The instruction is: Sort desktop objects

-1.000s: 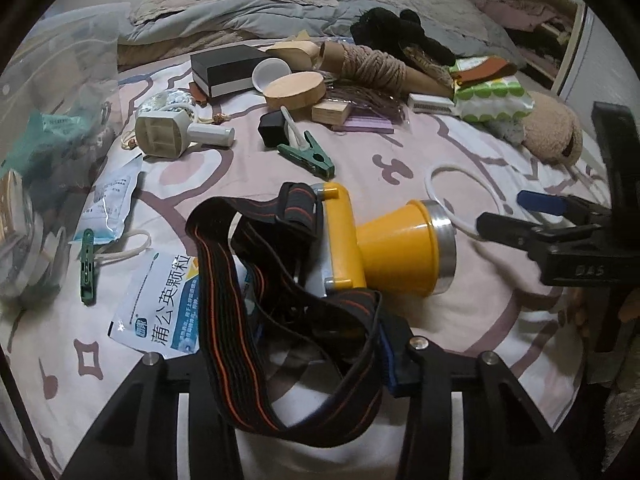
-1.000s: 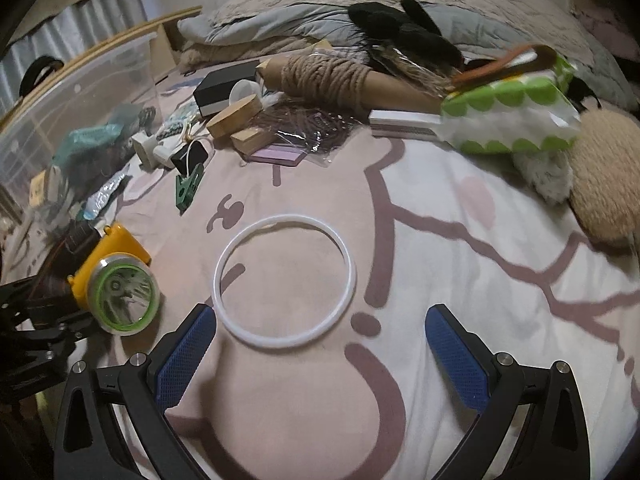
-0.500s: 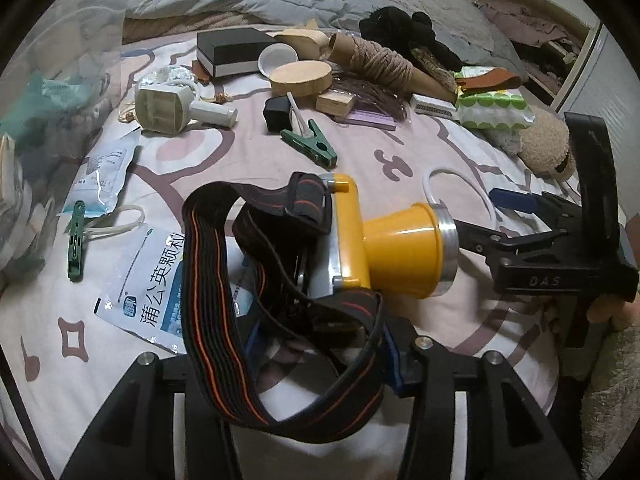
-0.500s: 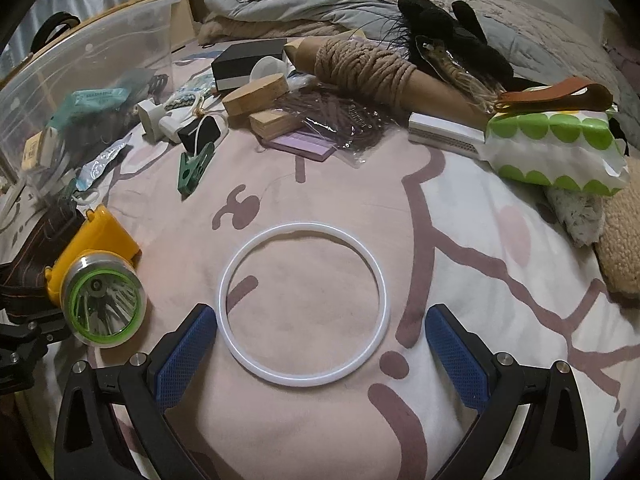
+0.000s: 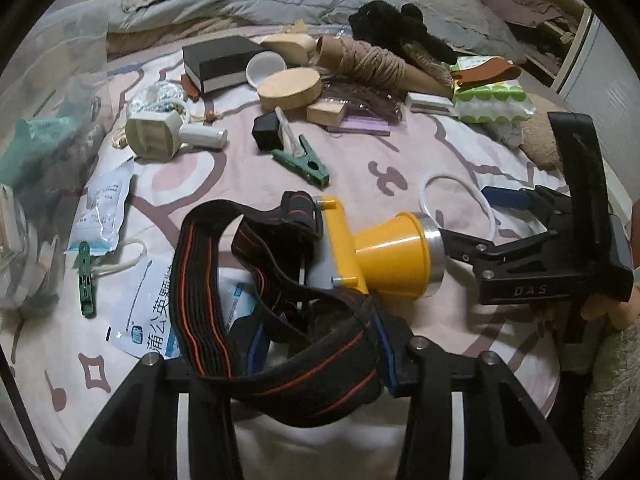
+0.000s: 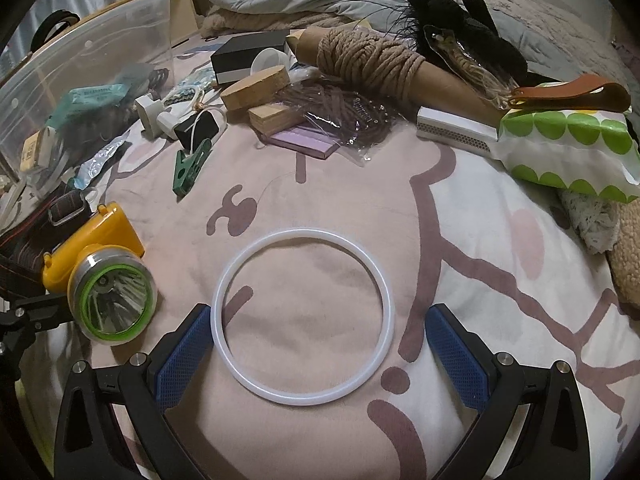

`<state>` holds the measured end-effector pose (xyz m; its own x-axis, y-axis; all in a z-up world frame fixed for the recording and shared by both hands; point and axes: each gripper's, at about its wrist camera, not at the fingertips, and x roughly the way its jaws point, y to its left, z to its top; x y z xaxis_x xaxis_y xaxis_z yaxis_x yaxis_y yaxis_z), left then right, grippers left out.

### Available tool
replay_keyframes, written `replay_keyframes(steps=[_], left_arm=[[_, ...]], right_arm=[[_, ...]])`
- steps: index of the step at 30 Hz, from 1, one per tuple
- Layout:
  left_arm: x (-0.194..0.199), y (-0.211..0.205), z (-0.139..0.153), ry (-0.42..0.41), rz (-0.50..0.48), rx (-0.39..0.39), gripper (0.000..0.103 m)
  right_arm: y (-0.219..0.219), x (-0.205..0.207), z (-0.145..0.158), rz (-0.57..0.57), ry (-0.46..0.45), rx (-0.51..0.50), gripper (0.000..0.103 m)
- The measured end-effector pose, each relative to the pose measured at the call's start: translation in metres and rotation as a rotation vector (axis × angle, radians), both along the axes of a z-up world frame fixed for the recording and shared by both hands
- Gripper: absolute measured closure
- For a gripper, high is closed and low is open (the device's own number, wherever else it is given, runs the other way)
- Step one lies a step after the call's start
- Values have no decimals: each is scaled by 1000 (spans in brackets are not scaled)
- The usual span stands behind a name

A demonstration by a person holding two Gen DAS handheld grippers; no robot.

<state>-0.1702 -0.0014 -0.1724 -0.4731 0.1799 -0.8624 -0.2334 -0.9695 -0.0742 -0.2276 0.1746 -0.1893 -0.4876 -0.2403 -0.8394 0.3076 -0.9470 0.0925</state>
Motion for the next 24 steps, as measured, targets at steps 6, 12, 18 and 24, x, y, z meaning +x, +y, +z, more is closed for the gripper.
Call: replay_keyframes(steps=[6, 12, 18, 24], left_arm=[[2, -7, 1, 43, 33, 73, 61], [5, -17, 1, 58, 79, 151, 62], [11, -27, 4, 68, 115, 213, 63], [17, -40, 13, 94, 154, 279, 63]], right_arm=[[2, 0, 2, -21, 10, -29, 0], [7, 1, 7, -55, 31, -47, 19], [7, 3, 9, -64, 42, -46, 19], [13, 4, 10, -95, 43, -67, 19]])
